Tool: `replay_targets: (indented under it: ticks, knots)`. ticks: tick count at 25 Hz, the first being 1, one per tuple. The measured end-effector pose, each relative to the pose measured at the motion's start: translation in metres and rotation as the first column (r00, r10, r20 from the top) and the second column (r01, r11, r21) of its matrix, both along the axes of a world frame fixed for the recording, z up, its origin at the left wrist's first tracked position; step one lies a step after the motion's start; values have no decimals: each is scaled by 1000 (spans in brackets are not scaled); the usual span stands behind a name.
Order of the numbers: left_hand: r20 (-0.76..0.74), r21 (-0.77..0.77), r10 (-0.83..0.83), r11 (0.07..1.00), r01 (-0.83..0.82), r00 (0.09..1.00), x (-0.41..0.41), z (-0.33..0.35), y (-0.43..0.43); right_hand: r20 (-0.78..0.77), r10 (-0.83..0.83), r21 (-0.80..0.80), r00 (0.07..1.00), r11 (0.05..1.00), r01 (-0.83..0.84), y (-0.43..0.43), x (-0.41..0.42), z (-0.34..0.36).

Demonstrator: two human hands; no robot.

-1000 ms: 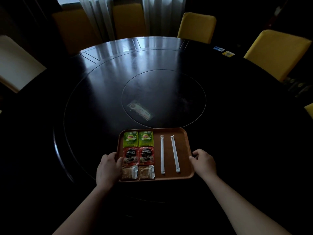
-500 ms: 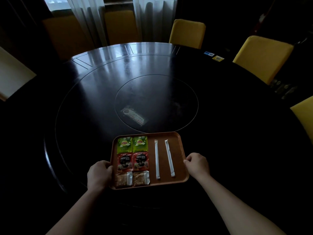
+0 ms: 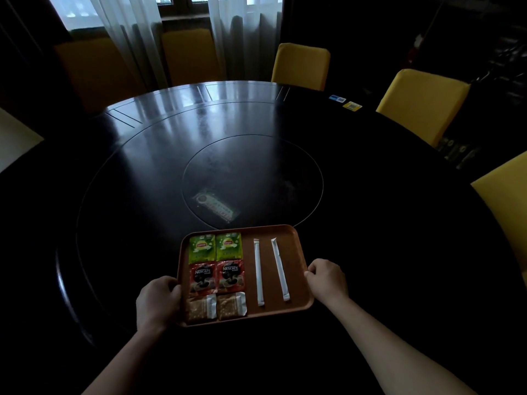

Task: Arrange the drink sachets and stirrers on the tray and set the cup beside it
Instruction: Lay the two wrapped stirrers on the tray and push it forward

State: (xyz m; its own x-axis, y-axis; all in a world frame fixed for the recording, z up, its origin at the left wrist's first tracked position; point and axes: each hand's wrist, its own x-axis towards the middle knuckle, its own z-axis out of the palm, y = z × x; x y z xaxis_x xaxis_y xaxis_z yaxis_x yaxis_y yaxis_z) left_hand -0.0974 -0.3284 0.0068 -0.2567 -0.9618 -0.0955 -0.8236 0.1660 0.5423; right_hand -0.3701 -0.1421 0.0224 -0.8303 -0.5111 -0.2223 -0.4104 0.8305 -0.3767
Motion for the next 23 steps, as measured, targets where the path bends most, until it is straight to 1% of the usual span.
replay_targets:
  ticks: [6, 12, 18, 23]
  knots:
    - [-18, 3, -13, 1000, 13, 1000, -32, 3, -41, 5, 12, -33, 1000, 999, -12, -32, -36, 7]
    - [-45, -13, -6, 1000, 6, 999, -79, 6, -96, -47, 32, -64, 998, 997, -35, -88, -82, 14]
    - [-52, -21, -64, 998, 63, 997, -124, -2, -138, -63, 6, -69, 998, 998, -10, -121, -121, -5]
    - [-41, -9, -25, 1000, 25, 999, -140, -15, -157, -80, -4, -109, 997, 994, -4, -145, -139, -20]
